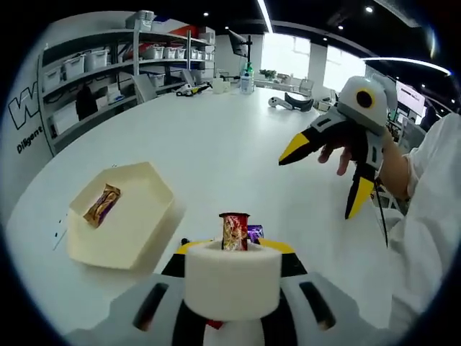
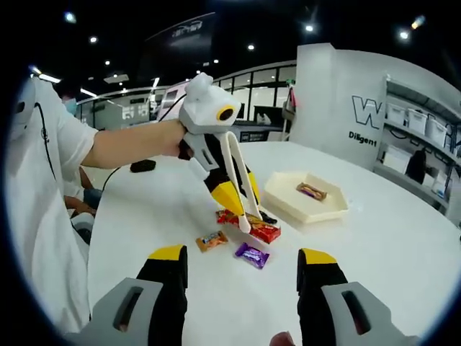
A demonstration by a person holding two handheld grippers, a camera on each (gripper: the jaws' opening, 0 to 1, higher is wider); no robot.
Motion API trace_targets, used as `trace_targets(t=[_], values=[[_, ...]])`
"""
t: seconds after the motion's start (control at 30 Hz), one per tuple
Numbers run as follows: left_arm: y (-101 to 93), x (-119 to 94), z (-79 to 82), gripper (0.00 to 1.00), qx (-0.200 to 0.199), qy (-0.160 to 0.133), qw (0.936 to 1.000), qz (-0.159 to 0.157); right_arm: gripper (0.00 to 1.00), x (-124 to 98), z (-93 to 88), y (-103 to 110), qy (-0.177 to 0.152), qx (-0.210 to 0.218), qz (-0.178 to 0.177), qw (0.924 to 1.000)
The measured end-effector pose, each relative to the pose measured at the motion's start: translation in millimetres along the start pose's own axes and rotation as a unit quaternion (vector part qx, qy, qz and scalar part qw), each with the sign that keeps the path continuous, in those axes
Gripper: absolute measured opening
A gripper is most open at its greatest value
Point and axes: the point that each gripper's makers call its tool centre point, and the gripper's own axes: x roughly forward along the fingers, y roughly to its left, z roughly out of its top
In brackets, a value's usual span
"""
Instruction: Place the target food into the container with the food tongs after gripping and lifting it, then release it inside without dropping or visibly crushing the food.
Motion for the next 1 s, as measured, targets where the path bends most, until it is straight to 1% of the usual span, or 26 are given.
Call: trace_targets(t=[0.13, 0.3, 0.37, 0.5, 0.6, 0.83, 1.0], values=[[3.1, -9, 6.9, 0.2, 0.007, -0.006, 1.0, 0.001, 0.63, -1, -0.2, 0, 0.006, 0.001, -0.002, 1.0], [9.7, -18, 14.0, 0.2, 0.013, -0.01, 0.9999, 0.002, 0.64, -4, 1.5, -3, 0.006, 0.006, -0.007, 0.9999], [14.1, -22, 17.2, 0.2, 0.019, -0.013, 0.9997, 0.005, 0.65, -4, 1.1, -3, 0.007, 0.009, -0.009, 0.9999], [22.3, -26, 21.3, 0.2, 0.018, -0.017, 0.9997, 0.006, 0.68, -4, -0.4, -4, 0.011, 0.012, -0.01, 0.9998], [29.8, -28, 24.1, 0.2, 0.014, -0.02, 0.9997, 0.008, 0.69, -5, -1.0, -4, 0.012, 0.016, -0.011, 0.9997], [47.6, -31, 33.7, 0.2, 0.02, -0.024, 0.9994, 0.014, 0.7, -5, -0.1, -5, 0.013, 0.016, -0.01, 0.9997], [66.6, -25, 39.5, 0.2, 0.023, -0.019, 0.9994, 0.02, 0.7, -4, -1.1, -5, 0.014, 0.016, -0.007, 0.9997]])
